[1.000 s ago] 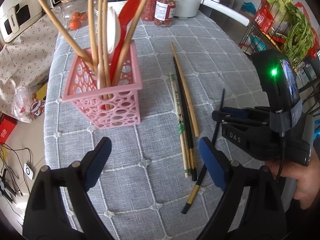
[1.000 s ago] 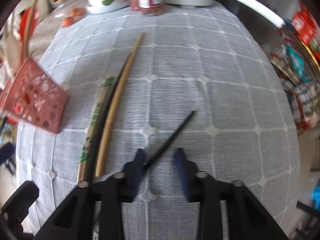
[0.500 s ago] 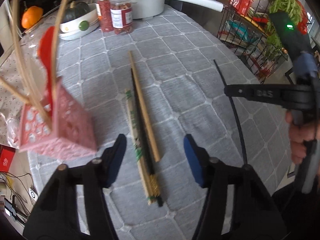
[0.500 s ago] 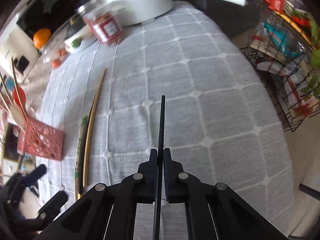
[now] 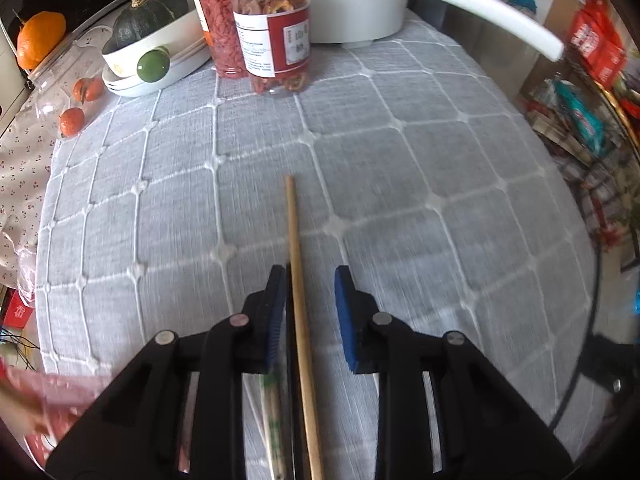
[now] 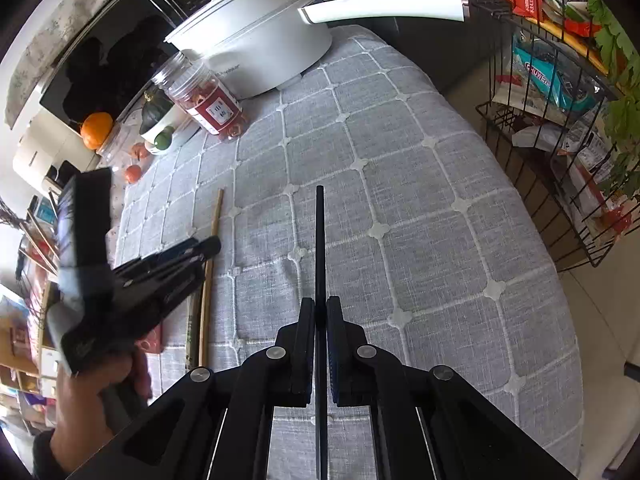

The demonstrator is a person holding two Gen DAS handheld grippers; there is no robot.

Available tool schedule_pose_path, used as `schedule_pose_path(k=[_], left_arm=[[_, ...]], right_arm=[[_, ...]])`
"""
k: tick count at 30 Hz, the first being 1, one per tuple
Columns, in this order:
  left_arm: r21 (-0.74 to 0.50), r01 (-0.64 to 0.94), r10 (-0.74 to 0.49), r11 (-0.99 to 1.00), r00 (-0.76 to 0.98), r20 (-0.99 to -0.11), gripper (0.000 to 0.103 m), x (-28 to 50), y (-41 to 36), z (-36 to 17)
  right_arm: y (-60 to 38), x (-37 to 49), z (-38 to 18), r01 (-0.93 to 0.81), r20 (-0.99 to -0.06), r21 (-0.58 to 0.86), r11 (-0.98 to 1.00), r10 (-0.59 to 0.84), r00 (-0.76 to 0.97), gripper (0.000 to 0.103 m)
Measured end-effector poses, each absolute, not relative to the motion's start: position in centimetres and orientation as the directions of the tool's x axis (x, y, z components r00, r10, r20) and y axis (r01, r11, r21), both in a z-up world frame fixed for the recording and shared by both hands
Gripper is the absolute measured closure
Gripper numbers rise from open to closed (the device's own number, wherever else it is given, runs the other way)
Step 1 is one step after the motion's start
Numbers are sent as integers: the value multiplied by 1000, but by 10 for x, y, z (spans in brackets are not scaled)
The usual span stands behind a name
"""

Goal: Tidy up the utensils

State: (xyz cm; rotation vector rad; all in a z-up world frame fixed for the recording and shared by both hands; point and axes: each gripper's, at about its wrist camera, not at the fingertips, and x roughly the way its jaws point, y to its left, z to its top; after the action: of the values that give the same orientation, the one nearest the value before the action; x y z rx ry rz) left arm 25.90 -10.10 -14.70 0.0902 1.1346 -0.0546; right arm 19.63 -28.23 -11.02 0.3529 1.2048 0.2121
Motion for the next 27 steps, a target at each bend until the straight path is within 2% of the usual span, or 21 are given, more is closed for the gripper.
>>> schedule_pose_path(k=[6, 8, 9, 12, 17, 27], left_arm=[[85, 84, 42, 993, 418, -907, 82, 278, -106, -154], [68, 93, 25, 993, 408, -913, 95, 280, -109, -154], [62, 95, 18, 994, 402, -915, 96, 281, -110, -154], [74, 104, 27, 992, 400, -916, 97, 276, -116, -153], [28, 164, -49, 986, 446, -894, 97, 244, -123, -132], [-38, 277, -209, 960, 620, -756, 97, 146, -108, -42]], right_arm=[[-289, 203, -115, 48, -871, 394, 918, 356, 339, 97], [-292, 204, -115, 56, -869, 400, 915, 359, 340, 97], [-292, 204, -115, 57, -869, 401, 914, 360, 341, 97], [-291, 203, -113, 55, -867, 403, 913, 362, 343, 97], [-291, 200, -102, 40, -852, 412, 910, 370, 370, 97], [-283, 183, -67, -17, -812, 389, 921, 351, 466, 97]])
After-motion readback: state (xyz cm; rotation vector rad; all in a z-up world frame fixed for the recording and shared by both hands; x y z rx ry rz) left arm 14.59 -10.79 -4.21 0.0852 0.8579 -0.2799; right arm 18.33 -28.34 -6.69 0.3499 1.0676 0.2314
